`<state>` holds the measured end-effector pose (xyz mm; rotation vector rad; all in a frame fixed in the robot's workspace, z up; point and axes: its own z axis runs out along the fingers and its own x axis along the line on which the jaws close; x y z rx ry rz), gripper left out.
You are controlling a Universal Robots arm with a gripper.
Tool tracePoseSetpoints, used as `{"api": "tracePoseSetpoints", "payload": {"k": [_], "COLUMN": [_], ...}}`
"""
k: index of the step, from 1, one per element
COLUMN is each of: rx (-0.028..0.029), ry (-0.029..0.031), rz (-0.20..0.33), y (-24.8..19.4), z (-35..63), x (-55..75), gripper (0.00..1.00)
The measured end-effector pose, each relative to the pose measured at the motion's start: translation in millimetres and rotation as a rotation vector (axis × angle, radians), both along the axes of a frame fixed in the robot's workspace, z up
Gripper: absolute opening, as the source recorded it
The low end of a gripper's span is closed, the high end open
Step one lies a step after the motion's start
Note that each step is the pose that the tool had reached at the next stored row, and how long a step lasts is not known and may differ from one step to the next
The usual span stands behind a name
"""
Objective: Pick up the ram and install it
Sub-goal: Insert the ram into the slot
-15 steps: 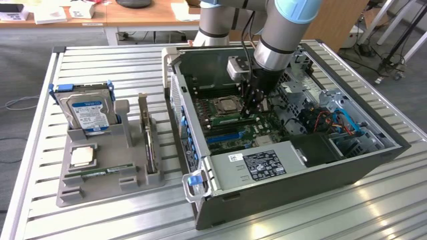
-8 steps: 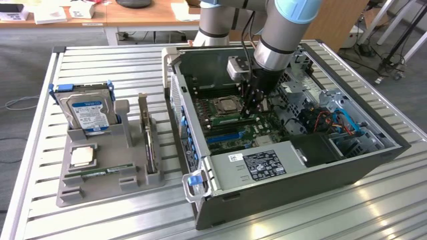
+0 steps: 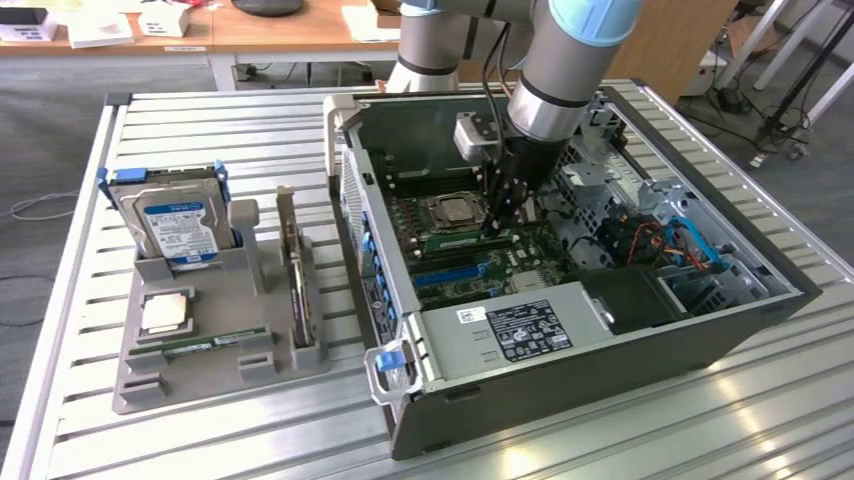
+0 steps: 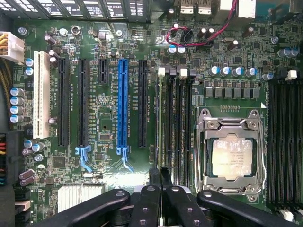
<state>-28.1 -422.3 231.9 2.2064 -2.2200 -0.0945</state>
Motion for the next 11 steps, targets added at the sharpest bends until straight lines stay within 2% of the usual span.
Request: {"api": "tracePoseSetpoints", "payload": {"k": [3,5,11], "rx": [-0.0008,-0.0068,-0.0181], "ry": [-0.0001,0.0,-0.0001], "rz": [0.0,0.0,0.0], "y": [0.4,1.1,1.3], "z": [0.0,0.0,1.9], "x": [0.0,0.0,0.0], "gripper": [0.12,0.12,0.12]}}
